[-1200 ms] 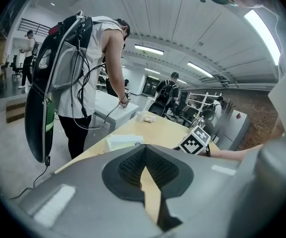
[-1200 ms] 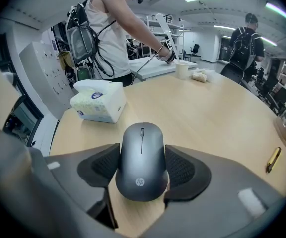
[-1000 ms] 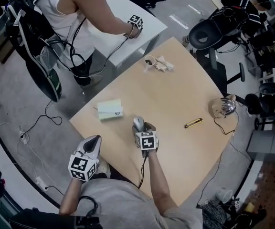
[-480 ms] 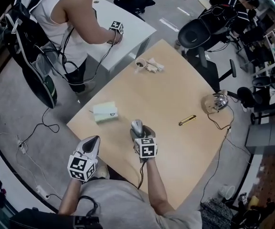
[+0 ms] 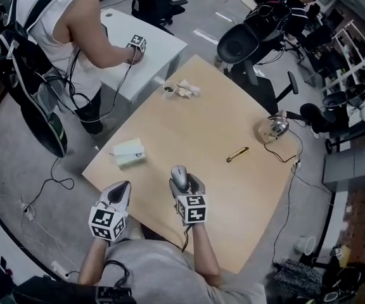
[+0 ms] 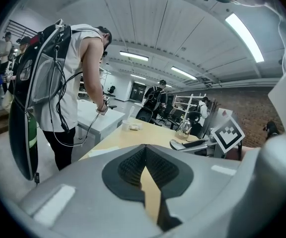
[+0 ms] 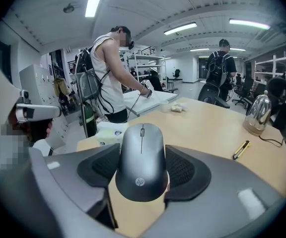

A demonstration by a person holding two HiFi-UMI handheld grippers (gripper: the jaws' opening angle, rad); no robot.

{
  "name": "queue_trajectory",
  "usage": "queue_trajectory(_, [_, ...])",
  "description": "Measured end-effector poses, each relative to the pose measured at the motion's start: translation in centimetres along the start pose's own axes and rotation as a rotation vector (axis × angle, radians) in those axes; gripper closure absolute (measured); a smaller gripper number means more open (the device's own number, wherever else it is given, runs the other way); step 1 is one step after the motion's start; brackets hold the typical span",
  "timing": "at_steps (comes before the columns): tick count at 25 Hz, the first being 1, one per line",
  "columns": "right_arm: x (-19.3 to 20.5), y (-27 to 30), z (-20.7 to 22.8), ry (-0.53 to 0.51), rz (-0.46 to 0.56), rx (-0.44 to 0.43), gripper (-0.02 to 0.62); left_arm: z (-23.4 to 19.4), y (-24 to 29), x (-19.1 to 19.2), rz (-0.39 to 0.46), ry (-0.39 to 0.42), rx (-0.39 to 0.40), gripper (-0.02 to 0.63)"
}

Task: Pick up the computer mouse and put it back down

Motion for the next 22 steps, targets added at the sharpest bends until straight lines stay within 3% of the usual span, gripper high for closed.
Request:
queue_trajectory(12, [1.9, -5.6, -1.4, 0.070, 0.051, 0.069, 0.302, 1.9, 0.6, 0.0, -0.009, 0.049, 0.082, 0.586])
queue_trajectory(22, [1.6, -7.0, -1.1, 0.080, 0.073, 0.089, 0.302, 3.1, 1.0, 0.0, -0.034, 0.092, 0.121, 0.586])
Point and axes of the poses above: the fingertips, and each gripper's own axes: y forward along the fingers, z to its right, x out of its underside, the point moved 7 cm from there along -y, backward along the fingers, and after that the axes turned 11 degrees about -y, right-handed, at the moved point
